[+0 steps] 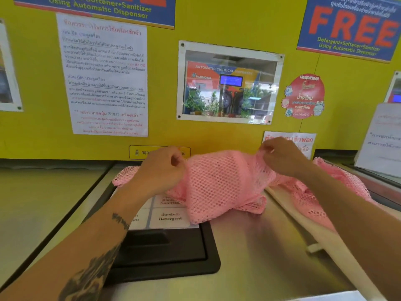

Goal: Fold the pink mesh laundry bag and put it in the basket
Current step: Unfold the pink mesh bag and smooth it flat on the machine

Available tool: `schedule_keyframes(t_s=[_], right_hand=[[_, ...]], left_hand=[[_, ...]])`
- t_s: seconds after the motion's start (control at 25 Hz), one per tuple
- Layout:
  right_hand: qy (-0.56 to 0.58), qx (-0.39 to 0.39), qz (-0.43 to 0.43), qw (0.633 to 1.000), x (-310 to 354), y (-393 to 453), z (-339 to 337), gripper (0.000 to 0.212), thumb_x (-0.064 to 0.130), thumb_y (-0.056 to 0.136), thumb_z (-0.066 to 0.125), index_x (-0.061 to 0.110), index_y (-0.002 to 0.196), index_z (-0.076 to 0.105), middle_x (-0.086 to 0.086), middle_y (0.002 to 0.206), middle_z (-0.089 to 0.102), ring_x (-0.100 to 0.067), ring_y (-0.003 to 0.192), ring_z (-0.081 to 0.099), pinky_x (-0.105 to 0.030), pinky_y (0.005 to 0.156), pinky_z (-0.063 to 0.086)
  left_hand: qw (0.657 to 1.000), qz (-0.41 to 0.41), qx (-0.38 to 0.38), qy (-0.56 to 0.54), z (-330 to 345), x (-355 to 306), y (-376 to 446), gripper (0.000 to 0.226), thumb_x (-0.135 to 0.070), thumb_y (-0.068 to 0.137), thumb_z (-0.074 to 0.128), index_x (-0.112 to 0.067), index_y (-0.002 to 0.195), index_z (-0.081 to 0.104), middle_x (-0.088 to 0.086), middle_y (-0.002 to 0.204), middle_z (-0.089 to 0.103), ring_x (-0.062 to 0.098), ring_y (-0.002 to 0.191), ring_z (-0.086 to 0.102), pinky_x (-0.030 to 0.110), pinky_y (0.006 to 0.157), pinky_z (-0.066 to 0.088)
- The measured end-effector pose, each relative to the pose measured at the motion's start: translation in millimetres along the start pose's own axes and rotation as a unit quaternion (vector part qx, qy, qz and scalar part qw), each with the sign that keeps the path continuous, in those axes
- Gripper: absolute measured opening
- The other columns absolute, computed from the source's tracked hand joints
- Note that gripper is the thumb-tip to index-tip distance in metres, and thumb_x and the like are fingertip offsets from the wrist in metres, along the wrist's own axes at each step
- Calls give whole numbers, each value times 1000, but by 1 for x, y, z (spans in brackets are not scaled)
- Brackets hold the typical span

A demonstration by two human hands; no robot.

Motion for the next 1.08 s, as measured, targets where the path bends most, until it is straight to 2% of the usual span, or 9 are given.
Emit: schedule_keyframes(t_s=[0.08,0.16,0.32,0.4,0.52,0.68,0.84,0.96,1.08], right_hand=[[-141,160,13,977,-17,-5,0,39,6,84,45,12,114,69,-8,125,63,-28,105,61,-38,91,51],[-103,205,28,973,-17,-15,4,49,4,86,45,19,129,62,-3,138,52,-23,116,53,-32,95,43],[64,220,4,973,10,-34,21,64,10,87,54,25,147,39,-1,149,44,-19,133,43,-28,98,36],[66,250,2,966,24,-40,34,71,18,87,60,26,151,31,-3,147,47,-18,123,51,-28,92,40],[81,259,-27,962,45,-40,43,68,18,88,62,21,150,35,-2,150,44,-17,124,50,-27,89,39],[235,258,-2,937,68,-31,44,69,11,86,66,17,148,35,-5,149,43,-22,133,44,-40,106,43],[170,183,-49,967,69,-26,41,6,13,86,64,15,90,60,3,81,55,-15,75,54,-35,68,43],[141,113,-102,978,63,-24,28,34,16,89,60,16,61,41,2,59,37,-12,55,35,-34,57,25],[76,57,-106,990,50,-18,11,38,14,90,59,17,57,40,5,59,42,-15,59,43,-34,56,28]], left_hand=[[994,0,107,7,4,-8,-4,24,-26,93,53,-23,74,68,-6,78,69,30,79,67,35,69,54],[974,17,222,49,18,-17,-11,25,-31,96,50,-21,97,73,-8,94,71,27,89,69,37,83,54],[947,45,301,106,49,-18,-16,81,-51,86,57,-28,153,17,-1,159,28,21,142,32,35,112,31],[930,39,330,155,56,-14,-18,106,-61,79,60,-34,152,-12,-5,165,-3,22,151,3,45,120,16],[929,7,320,183,57,-3,-18,121,-66,72,66,-38,148,-24,-5,164,-13,27,151,-3,51,119,14],[978,13,202,45,46,4,-11,95,-35,84,66,-33,154,2,-3,163,16,20,146,25,31,113,22],[999,-13,17,-47,4,8,2,58,-17,83,68,-31,136,49,-1,133,55,11,110,49,23,88,37],[999,-22,-31,5,-33,20,11,51,-18,79,76,-31,124,55,-2,108,57,16,97,54,26,73,39],[985,39,-14,166,-55,32,10,40,-16,77,73,-26,112,59,-6,99,53,18,95,54,31,71,40]])
Point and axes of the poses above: each hand's wrist, its own y-axis towards the middle knuckle, its own z-axis out of the palm, x = y × z, the point moved 1 cm from there along y, towards the middle knuckle
